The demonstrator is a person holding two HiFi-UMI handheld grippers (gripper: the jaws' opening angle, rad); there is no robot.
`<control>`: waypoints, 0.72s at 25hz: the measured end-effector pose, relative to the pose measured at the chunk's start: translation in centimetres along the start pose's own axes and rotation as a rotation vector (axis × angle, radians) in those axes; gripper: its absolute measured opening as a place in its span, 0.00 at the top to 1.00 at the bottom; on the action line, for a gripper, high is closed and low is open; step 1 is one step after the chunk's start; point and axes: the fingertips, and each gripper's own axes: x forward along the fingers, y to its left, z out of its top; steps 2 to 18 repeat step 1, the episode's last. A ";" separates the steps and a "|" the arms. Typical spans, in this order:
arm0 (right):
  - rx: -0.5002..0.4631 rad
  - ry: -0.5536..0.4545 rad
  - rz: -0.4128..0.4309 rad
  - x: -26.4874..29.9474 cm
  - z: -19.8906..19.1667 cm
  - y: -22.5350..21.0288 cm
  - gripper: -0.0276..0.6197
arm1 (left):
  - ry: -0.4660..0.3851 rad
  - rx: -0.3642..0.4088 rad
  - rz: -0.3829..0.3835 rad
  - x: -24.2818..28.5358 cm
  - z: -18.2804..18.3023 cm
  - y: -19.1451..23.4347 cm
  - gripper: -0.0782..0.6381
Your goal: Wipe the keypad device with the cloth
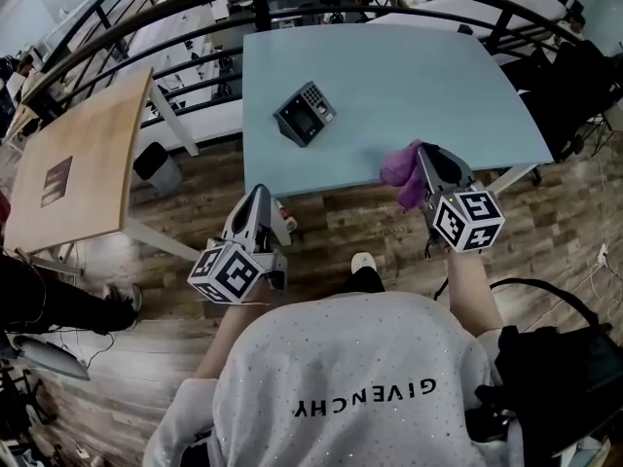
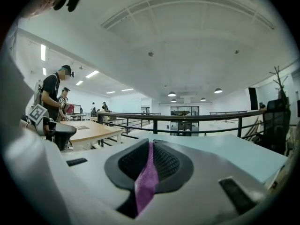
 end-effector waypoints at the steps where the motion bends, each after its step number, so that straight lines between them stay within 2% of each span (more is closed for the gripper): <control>1: -0.003 -0.001 -0.003 0.1 0.0 -0.2 0.91 | -0.003 0.004 -0.001 0.2 0.2 0.0 0.89; 18: -0.003 -0.001 -0.003 0.1 0.0 -0.2 0.91 | -0.003 0.004 -0.001 0.2 0.2 0.0 0.89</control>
